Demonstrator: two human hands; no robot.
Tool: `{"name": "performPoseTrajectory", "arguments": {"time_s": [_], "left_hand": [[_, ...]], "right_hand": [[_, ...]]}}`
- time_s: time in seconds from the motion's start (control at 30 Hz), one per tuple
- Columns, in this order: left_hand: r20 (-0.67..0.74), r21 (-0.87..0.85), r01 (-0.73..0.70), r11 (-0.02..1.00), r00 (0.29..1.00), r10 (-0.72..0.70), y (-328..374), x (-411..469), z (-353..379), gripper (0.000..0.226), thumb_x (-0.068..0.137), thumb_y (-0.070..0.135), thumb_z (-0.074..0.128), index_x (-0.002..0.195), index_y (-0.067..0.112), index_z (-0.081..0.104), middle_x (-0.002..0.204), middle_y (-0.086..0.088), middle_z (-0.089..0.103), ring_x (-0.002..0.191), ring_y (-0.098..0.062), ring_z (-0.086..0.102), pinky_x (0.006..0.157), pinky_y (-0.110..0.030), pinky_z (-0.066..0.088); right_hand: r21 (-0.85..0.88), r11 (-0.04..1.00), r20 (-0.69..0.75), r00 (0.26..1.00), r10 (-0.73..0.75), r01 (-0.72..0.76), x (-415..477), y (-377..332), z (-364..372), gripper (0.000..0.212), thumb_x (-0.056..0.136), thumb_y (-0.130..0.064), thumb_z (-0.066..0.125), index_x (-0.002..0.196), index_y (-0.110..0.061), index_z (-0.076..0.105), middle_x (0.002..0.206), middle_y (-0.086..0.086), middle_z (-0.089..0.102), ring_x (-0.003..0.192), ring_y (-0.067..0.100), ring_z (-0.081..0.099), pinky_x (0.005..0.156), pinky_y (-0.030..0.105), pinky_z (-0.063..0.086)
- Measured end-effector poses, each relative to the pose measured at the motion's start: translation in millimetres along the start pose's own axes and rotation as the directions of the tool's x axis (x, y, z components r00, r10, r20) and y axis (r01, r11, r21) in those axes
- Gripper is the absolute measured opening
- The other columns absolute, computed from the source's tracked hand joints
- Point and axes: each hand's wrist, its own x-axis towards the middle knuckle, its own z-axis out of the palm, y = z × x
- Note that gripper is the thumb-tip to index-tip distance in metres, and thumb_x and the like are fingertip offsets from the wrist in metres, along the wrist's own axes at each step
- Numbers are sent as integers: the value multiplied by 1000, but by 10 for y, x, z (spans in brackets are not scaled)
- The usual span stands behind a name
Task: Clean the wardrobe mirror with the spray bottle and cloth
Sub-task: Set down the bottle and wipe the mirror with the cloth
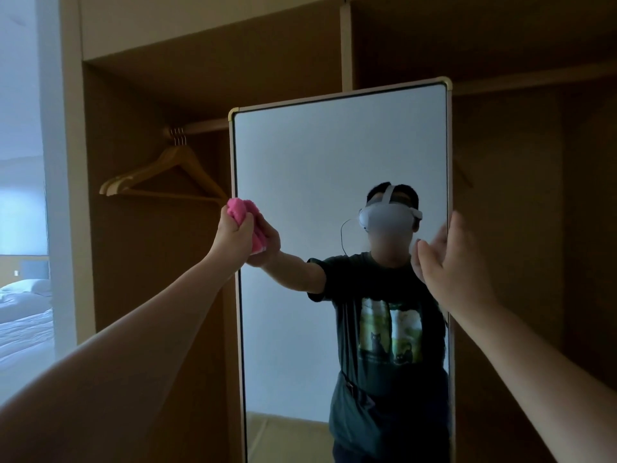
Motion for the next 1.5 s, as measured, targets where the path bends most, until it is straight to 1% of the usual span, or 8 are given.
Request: {"name": "performPoseTrajectory", "arguments": {"time_s": [0.17, 0.33, 0.6, 0.8, 0.93, 1.07, 1.23, 1.5], "left_hand": [[2, -13, 44, 999, 999, -44, -73, -30, -2, 18, 101, 14, 39, 118, 20, 38, 94, 2, 52, 94, -14, 54, 101, -38, 44], [28, -5, 81, 997, 996, -81, -133, -106, -14, 32, 102, 15, 39, 134, 14, 37, 113, -8, 52, 112, -24, 53, 104, -42, 42], [50, 6, 107, 994, 993, -107, -290, -156, -27, 38, 100, 14, 40, 138, 12, 34, 119, -12, 52, 113, -25, 53, 101, -42, 43], [55, 6, 127, 992, 990, -127, -398, -224, -23, 33, 99, 12, 40, 132, 14, 38, 110, -8, 55, 109, -24, 55, 102, -44, 44], [89, 21, 134, 991, 987, -136, -491, -259, -57, 34, 99, 11, 38, 133, 10, 38, 118, -20, 56, 110, -32, 57, 100, -50, 46], [110, -16, 154, 988, 982, -151, -625, -330, -83, 30, 99, 12, 41, 127, 19, 37, 110, -6, 56, 107, -22, 58, 97, -41, 48], [150, -28, 172, 985, 975, -166, -811, -369, -117, 37, 99, 11, 42, 133, 20, 32, 110, -2, 53, 102, -14, 57, 83, -29, 48], [163, 31, 127, 991, 978, -131, -1012, -491, -160, 24, 98, 13, 41, 116, 29, 36, 99, 6, 55, 87, -3, 59, 65, -15, 46]], "right_hand": [[-31, 1000, 15, 1000, -2, 2, -69, -2, -9, 72, 96, -38, 51, 152, -6, 17, 145, 19, 39, 130, 31, 43, 100, 43, 45], [-49, 999, 51, 999, -12, 14, -157, 24, -14, 76, 96, -40, 52, 152, -7, 13, 148, 18, 36, 130, 32, 44, 98, 47, 48], [-25, 999, 60, 998, -30, 31, -258, 103, 24, 77, 96, -39, 52, 153, -7, 12, 149, 18, 34, 131, 31, 43, 97, 41, 46], [-22, 999, 65, 997, -43, 44, -312, 152, 36, 77, 96, -39, 52, 153, -7, 12, 150, 18, 34, 133, 31, 42, 102, 41, 43], [-5, 999, 73, 997, -32, 33, -382, 187, 58, 77, 96, -40, 51, 153, -8, 11, 151, 18, 32, 134, 30, 40, 100, 36, 41], [-24, 1000, 82, 997, -1, 3, -467, 214, 92, 77, 96, -41, 52, 153, -9, 11, 151, 17, 31, 133, 30, 41, 93, 28, 36], [-51, 997, 80, 995, 65, -61, -566, 172, 116, 77, 95, -43, 51, 152, -10, 11, 151, 17, 32, 132, 33, 42, 99, 40, 43], [-96, 989, 91, 988, 125, -116, -758, 191, 189, 76, 93, -44, 52, 150, -9, 17, 146, 19, 38, 128, 34, 47, 97, 47, 48]]}}
